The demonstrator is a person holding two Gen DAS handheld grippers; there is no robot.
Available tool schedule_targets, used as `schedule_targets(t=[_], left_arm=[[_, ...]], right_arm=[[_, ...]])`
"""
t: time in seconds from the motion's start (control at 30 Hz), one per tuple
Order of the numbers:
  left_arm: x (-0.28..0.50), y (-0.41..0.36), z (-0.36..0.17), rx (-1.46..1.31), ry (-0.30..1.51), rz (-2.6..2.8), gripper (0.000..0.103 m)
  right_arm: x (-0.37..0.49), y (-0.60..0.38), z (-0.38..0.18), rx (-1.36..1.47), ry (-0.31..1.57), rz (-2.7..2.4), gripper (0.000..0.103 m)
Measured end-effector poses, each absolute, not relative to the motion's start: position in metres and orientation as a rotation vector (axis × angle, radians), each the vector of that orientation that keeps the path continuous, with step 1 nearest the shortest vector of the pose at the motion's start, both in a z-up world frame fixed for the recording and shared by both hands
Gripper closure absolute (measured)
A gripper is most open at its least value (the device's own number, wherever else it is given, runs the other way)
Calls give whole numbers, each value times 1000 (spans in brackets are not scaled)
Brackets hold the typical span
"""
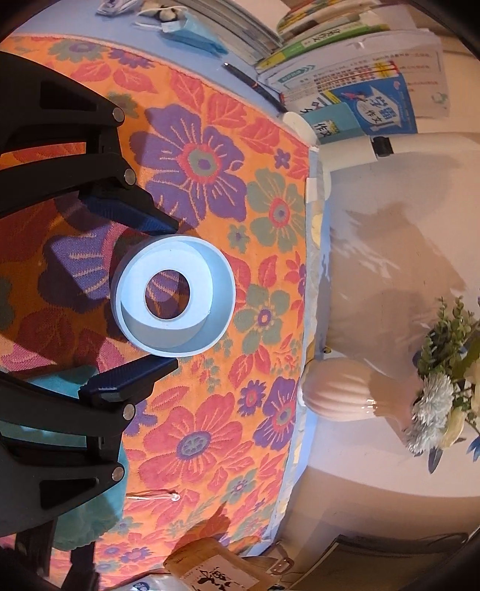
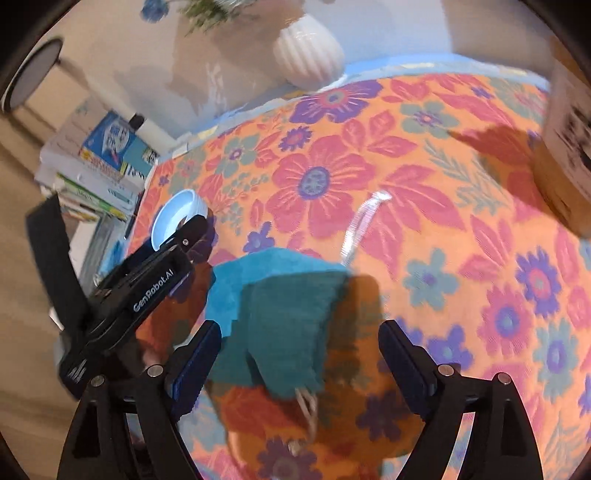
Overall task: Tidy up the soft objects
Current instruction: 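Lift the blue ring with the left gripper while the right grasps the teal pouch, then carry the blue ring and teal pouch to the glass plate and open both grippers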
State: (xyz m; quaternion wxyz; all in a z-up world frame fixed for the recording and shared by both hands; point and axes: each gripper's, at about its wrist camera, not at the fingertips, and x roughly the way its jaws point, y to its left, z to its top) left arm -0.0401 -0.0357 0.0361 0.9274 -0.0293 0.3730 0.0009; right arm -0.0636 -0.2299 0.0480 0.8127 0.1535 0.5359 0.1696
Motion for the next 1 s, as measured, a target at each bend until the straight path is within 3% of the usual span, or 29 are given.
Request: schedule_targets(t=[0.5,0.53,0.57,0.6,0.7,0.8,1.0], left_arm=[[-41,-38,36,-39,756,7,39],[-41,-39,36,-40,757,6,39],[-41,-38,35,-41,758,7,39],[-41,-38,36,-42,758,7,39],[-41,-39,36,-41,755,8,39],[-41,-39,36,-40,755,8,39],[-43,-39,38,-36,743,14,39]], right_arm=[[-71,-165,34,-96,953,297,17],[-71,-165,35,-97,942,301,19],[-71,-165,36,-96,931,305,29],[-73,-165,38,-92,912,321,47],[-75,-162,39,-81,899,376,70],[-79,-157,40,-82,889,389,80],[-80,-170,47,-2,868,386,84]])
